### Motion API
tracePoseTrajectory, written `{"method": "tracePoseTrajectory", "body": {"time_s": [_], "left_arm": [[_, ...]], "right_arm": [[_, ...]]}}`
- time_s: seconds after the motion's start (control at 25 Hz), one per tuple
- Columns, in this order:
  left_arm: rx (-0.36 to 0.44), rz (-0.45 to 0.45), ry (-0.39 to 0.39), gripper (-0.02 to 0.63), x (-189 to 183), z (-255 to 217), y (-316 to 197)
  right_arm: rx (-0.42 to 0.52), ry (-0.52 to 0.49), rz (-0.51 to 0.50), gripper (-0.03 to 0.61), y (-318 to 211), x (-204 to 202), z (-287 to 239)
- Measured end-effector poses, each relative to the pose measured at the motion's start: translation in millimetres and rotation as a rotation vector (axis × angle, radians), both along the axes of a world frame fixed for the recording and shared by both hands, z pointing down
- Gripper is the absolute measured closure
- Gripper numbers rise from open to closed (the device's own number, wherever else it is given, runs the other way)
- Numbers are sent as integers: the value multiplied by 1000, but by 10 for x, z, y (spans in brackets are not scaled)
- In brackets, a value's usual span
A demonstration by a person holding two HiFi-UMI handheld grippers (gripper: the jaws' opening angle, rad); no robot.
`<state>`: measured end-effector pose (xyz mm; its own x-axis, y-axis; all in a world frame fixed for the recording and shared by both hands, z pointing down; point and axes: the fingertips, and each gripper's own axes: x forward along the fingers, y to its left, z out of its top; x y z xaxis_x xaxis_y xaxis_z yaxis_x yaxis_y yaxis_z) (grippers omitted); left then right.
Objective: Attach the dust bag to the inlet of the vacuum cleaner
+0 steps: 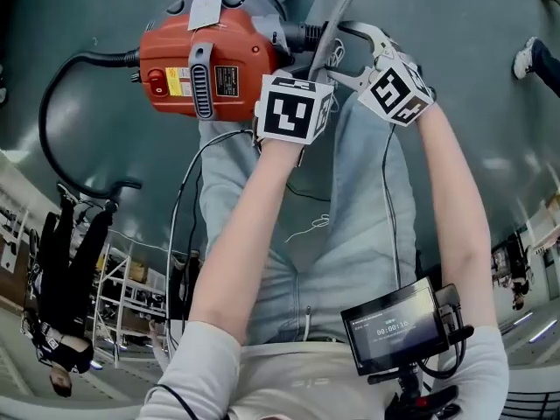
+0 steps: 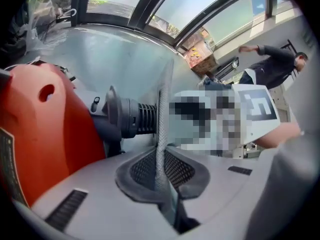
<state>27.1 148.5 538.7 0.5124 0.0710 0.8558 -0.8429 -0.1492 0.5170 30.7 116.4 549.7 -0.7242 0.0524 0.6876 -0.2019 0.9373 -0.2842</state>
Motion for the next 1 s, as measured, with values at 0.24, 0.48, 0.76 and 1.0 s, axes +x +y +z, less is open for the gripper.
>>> {"method": "tracePoseTrajectory", "body": {"time_s": [0.24,0.48,0.76,1.0], "left_arm": [[30,107,155,548,58,-351,33],[447,204,394,546,-547,-1287,-628],[488,316,387,546,-1496,-1095,-825],[512,133,536,549,-1685,-945,-858]], "right_arm": [[4,9,1,216,-24,7,12],[4,32,2,216,-18,3,101],[-48,38,-31,215,-33,-43,201],[-224,-51,-3,216,-83,-33,92]]}}
